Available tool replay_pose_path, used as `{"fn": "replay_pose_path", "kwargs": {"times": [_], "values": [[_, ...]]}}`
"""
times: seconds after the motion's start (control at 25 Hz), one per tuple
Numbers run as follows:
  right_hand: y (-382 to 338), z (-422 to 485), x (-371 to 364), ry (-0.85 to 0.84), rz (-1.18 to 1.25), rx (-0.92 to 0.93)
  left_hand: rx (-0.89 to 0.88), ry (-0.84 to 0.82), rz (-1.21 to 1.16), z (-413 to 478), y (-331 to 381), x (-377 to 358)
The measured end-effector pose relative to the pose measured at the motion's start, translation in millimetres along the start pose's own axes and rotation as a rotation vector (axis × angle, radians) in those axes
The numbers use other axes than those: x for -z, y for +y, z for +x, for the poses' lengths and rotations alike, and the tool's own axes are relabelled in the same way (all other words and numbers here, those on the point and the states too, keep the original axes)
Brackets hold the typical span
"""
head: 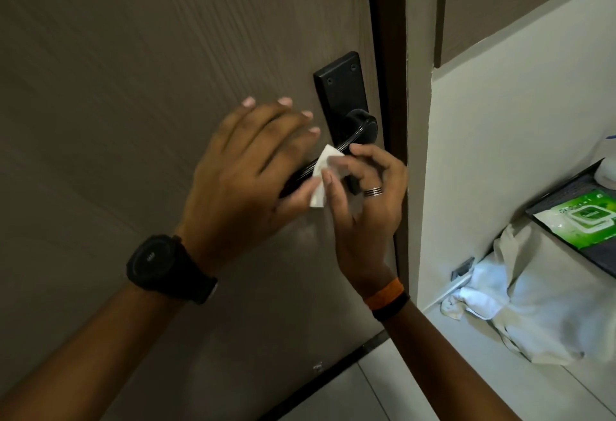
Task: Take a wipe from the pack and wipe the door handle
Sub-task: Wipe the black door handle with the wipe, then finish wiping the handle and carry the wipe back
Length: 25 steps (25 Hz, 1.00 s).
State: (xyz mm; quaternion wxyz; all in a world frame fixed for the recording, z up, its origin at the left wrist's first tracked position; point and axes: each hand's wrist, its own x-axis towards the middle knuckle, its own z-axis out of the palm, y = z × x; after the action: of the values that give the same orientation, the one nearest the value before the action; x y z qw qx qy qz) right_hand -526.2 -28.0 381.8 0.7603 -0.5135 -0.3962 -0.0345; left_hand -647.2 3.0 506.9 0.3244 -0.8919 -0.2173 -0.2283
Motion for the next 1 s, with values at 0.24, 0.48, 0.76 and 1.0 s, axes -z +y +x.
{"fn": "replay_pose_path", "kwargs": {"times": [0.24, 0.48, 0.76, 1.0], "values": [[-17.0, 5.2, 5.5, -0.114, 0.226, -0.224, 0.156, 0.059, 0.044, -22.1, 32.3, -13.0], [-11.5, 2.1, 54.8, -0.226, 0.457, -0.497, 0.377, 0.137, -0.159, -33.7, 80.9, -26.6], [53.3, 16.6, 154.7, -0.185, 0.366, -0.673, 0.635, 0.193, -0.702, 1.7, 212.2, -85.7], [185.0, 63.4, 287.2, -0.183, -0.035, -0.758, 1.034, -0.013, -1.166, 75.5, 365.9, -189.9]]}}
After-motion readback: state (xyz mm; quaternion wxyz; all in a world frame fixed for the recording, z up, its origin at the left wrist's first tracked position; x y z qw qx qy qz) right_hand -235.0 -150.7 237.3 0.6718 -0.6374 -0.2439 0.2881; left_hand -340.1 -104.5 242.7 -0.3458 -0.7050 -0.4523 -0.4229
